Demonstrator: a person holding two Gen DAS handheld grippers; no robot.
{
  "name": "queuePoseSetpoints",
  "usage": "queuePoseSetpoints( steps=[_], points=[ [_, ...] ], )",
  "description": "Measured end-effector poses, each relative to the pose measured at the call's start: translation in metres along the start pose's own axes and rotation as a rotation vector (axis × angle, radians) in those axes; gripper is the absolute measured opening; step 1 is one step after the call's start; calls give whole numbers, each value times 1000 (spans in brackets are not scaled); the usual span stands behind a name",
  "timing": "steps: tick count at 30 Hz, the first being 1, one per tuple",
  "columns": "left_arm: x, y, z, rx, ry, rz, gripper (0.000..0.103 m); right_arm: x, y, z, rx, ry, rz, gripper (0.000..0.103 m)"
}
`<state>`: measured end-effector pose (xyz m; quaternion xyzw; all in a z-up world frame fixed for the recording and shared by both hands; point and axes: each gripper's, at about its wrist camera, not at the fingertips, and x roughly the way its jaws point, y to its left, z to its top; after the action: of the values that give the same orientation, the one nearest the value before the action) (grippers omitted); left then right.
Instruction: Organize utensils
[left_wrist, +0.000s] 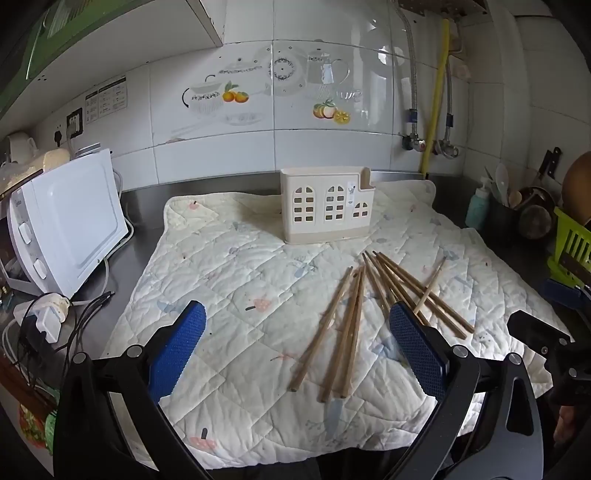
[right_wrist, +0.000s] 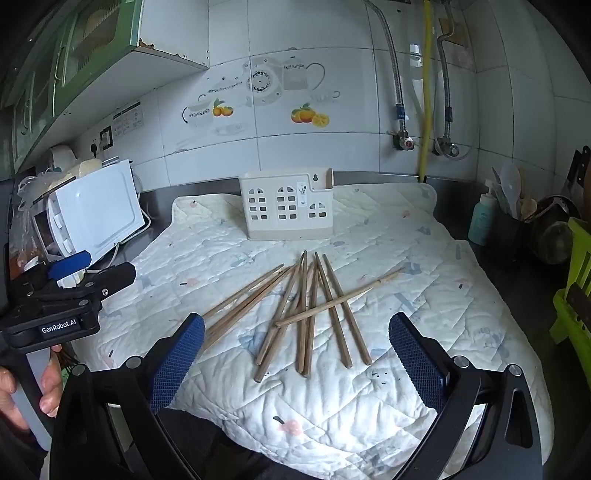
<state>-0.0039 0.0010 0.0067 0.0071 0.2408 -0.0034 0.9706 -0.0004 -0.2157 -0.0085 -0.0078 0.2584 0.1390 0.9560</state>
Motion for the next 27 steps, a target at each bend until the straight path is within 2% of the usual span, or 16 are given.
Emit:
queuePoseSetpoints(
  steps=[27],
  points=[
    [-4, -1, 6, 5, -19, 1, 98, 0, 2, 1, -7, -7, 6, 97]
  ],
)
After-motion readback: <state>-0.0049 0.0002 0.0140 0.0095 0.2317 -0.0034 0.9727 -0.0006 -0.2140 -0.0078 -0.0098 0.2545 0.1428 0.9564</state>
